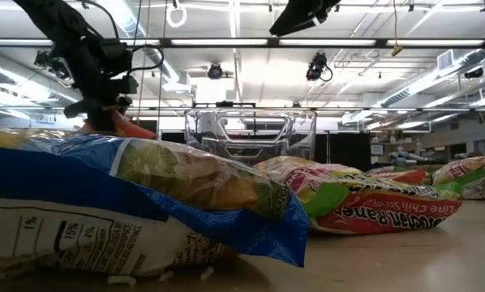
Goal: Sort Maruchan noodles
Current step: Put the bottom orange noodle pack into the top transparent bin
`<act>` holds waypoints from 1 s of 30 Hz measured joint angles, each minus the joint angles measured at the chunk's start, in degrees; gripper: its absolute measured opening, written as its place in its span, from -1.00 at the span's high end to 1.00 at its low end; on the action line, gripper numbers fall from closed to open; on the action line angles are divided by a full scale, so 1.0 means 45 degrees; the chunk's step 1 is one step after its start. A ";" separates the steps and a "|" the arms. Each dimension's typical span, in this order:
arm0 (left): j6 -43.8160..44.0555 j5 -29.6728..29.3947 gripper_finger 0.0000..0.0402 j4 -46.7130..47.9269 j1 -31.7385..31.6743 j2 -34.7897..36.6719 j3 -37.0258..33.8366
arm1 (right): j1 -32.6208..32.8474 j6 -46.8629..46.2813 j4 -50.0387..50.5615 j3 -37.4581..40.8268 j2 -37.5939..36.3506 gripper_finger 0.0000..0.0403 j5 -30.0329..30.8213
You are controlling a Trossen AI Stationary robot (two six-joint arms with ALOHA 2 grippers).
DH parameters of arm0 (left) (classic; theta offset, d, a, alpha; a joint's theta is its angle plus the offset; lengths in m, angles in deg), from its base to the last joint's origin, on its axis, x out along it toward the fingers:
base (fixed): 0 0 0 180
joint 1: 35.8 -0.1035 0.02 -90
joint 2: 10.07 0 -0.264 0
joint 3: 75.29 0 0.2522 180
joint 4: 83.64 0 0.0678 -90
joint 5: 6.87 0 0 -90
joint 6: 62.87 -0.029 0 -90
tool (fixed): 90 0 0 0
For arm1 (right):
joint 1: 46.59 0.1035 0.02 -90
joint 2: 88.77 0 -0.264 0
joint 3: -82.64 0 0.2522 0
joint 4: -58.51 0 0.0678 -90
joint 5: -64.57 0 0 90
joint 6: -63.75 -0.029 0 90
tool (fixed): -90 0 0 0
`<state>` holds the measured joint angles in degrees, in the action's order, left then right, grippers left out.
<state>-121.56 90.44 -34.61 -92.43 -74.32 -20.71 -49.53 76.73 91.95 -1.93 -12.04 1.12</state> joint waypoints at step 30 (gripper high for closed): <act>0.2532 -0.3089 -0.21 0.2055 0.0002 -0.0904 0.0416 | -0.0652 -0.1199 0.0169 0.0000 0.0010 -0.26 -0.0637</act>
<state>-110.16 76.54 -25.36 -92.42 -78.39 -18.84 -52.47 71.34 92.72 -1.93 -11.99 -1.75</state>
